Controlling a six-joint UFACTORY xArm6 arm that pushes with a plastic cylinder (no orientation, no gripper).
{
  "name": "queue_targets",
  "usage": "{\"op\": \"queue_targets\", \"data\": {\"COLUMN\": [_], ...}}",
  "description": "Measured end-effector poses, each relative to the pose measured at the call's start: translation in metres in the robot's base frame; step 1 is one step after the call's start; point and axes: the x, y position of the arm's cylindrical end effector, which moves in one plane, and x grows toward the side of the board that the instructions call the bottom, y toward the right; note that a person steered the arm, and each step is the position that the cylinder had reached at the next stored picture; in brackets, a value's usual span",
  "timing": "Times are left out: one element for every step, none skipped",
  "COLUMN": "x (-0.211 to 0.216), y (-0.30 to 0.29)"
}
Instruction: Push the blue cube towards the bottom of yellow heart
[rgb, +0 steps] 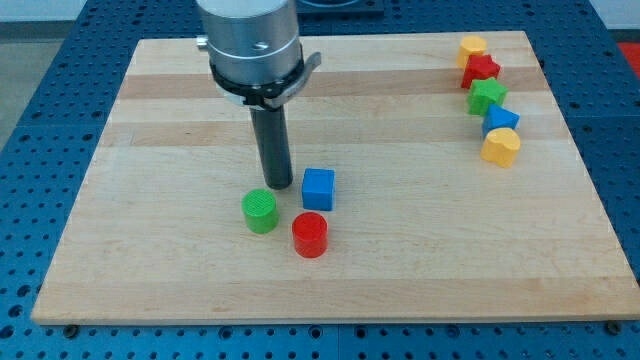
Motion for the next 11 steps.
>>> {"op": "queue_targets", "data": {"x": [0.02,0.024,0.014,0.003,-0.003,-0.003,-0.003,-0.003,-0.015,-0.023,-0.023], "y": [0.0,0.018,0.045,0.069,0.087,0.109,0.133,0.138,0.129,0.145,0.169]}}
